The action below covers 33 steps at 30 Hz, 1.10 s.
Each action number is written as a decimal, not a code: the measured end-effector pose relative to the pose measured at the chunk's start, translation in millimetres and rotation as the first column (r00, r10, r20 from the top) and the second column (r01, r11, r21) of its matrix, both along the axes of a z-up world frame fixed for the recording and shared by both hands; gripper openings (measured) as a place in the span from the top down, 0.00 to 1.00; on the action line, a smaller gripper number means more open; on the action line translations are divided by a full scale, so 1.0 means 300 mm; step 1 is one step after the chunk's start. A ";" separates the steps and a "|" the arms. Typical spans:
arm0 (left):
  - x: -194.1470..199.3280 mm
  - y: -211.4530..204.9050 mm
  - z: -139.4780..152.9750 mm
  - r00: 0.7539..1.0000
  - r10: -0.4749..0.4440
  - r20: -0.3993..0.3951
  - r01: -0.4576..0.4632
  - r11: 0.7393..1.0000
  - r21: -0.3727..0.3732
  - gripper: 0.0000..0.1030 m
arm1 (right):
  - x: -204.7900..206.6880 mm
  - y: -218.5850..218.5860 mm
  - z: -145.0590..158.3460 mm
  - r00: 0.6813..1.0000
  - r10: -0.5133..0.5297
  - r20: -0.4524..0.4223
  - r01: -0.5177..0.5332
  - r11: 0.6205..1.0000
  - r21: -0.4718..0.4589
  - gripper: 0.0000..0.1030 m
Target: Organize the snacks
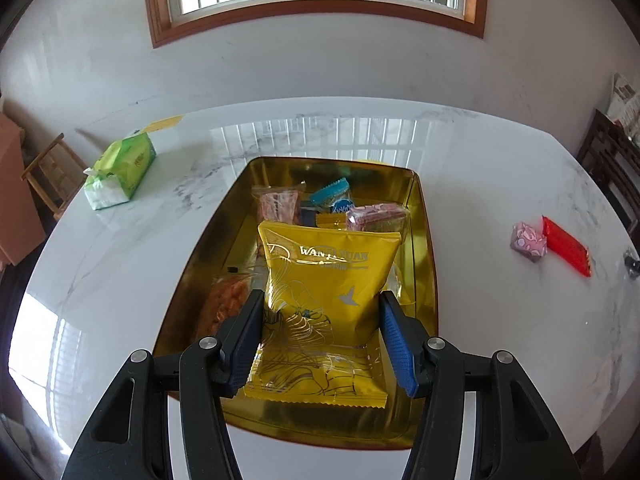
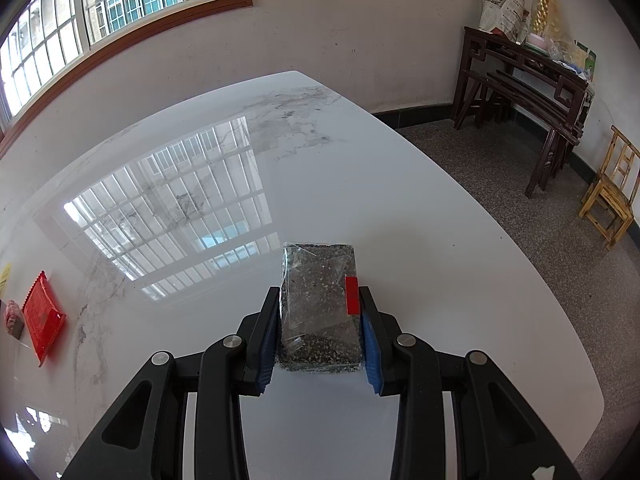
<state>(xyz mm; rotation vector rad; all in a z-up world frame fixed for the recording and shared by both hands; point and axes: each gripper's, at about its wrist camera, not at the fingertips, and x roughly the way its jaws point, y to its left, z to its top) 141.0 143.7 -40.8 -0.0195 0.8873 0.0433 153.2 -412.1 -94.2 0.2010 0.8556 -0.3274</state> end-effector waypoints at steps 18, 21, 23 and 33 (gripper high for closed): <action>0.012 -0.013 -0.088 0.997 -0.059 -0.047 0.059 0.998 -0.012 0.44 | 0.003 0.006 -0.007 1.000 0.000 -0.008 -0.001 1.000 -0.012 0.68; 0.015 -0.014 -0.098 0.996 -0.063 -0.057 0.062 0.998 -0.019 0.44 | 0.003 0.006 -0.007 1.000 0.000 -0.008 0.000 1.000 -0.012 0.68; 0.015 -0.018 -0.103 0.996 -0.065 -0.062 0.064 0.998 -0.018 0.44 | 0.002 0.006 -0.007 1.000 0.000 -0.008 0.000 1.000 -0.012 0.68; 0.020 -0.037 -0.120 0.993 -0.089 -0.079 0.089 0.996 -0.011 0.44 | 0.000 0.007 -0.006 1.000 0.000 -0.008 0.000 1.000 -0.012 0.68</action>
